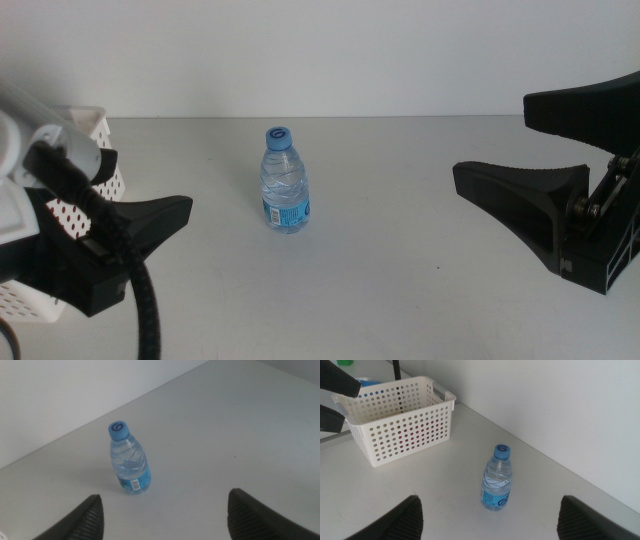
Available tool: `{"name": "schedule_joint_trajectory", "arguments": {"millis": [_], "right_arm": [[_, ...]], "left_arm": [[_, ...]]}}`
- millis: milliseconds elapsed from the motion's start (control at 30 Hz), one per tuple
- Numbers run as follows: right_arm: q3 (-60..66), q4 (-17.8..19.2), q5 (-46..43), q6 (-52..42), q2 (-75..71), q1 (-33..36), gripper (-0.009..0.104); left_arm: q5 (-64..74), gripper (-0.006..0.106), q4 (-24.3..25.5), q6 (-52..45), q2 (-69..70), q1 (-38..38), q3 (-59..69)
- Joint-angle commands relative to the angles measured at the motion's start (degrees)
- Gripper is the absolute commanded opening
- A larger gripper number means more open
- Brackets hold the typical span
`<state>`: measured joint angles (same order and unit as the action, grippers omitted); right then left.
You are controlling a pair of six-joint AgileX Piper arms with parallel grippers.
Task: Use arms to grab the bottles and put them into the dustbin to the left of the table.
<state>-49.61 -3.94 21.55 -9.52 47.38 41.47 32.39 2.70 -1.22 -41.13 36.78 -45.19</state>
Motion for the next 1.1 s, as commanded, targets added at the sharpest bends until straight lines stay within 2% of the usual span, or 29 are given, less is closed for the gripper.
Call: {"name": "schedule_joint_trajectory", "arguments": {"millis": [0, 67, 167, 400, 600, 767, 867, 1067], "right_arm": [[-1.9, 0.6, -4.1, -0.5, -0.3, 0.2, 0.087], [-1.9, 0.6, -4.1, -0.5, -0.3, 0.2, 0.087], [-1.9, 0.6, -4.1, -0.5, -0.3, 0.2, 0.087], [-1.9, 0.6, -4.1, -0.5, -0.3, 0.2, 0.087], [-1.9, 0.6, -4.1, -0.5, -0.3, 0.2, 0.087], [-1.9, 0.6, -4.1, -0.5, -0.3, 0.2, 0.087], [-1.9, 0.6, -4.1, -0.5, -0.3, 0.2, 0.087], [-1.9, 0.6, -4.1, -0.5, -0.3, 0.2, 0.087]], "left_arm": [[-6.4, 0.081, 1.5, -0.4, 0.0, 0.4, -1.5], [-8.1, 0.081, 3.8, 0.0, -0.6, 0.4, -1.5], [-9.7, 0.081, 4.3, 0.0, -1.1, 0.4, -1.5], [-23.9, 0.081, 10.3, 0.1, -7.3, -1.9, -1.5], [-30.0, 0.091, 10.3, -0.2, -14.5, -8.9, -6.3], [-32.9, 0.091, 13.5, -0.5, -20.4, -11.3, -9.8], [-36.9, 0.091, 13.4, 0.3, -23.8, -11.5, -9.2], [-57.5, 0.091, 13.7, 5.3, -28.6, -14.1, 0.1]]}}
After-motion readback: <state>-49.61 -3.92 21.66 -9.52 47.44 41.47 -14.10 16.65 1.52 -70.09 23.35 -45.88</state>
